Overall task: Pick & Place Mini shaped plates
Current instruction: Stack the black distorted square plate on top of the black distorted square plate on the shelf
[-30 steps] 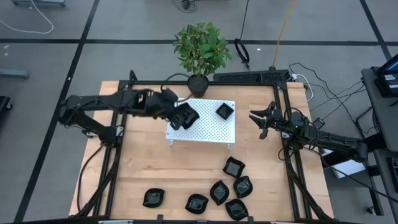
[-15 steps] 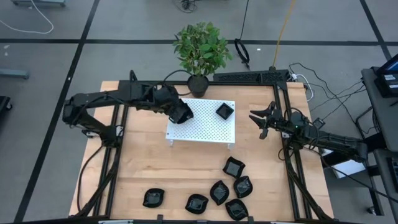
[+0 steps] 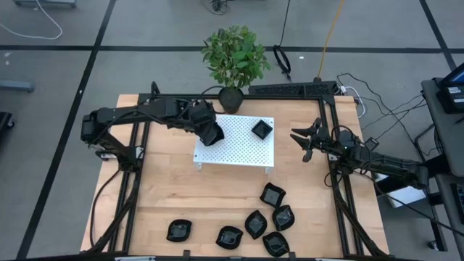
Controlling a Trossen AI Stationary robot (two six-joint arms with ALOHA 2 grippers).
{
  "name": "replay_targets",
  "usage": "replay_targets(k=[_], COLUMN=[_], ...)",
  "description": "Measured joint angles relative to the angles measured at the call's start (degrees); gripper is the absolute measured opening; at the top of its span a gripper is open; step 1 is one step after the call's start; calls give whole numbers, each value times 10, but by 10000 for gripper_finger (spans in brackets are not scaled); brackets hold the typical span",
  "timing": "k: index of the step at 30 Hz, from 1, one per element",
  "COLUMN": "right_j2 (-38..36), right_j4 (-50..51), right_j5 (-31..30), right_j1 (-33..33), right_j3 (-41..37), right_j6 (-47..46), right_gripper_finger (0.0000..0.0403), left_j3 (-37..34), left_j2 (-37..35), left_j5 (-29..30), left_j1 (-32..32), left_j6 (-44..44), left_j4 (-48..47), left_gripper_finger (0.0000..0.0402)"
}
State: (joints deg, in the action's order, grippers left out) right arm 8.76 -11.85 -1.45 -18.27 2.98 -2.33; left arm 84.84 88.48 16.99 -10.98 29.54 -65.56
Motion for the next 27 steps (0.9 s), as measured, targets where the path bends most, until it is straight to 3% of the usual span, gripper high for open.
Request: replay_targets(k=[4,13,18,27], right_j2=[0,0,0,0], right_j4=[0,1,1,1], right_j5=[0,0,0,0], right_j1=[0,0,0,0], right_j3=[0,0,0,0], right_j6=[0,0,0,0], right_gripper_finger=[94,94,95,95], left_j3=[0,0,0,0], left_j2=[6,6,-1,-13], left_j5=[0,-2,-33,-76], left_j1=[0,8,14,90], left_j6=[6,1,-26,-20], left_j4=[-2,-6,-8,-11], left_gripper_finger=[16,118,162,168])
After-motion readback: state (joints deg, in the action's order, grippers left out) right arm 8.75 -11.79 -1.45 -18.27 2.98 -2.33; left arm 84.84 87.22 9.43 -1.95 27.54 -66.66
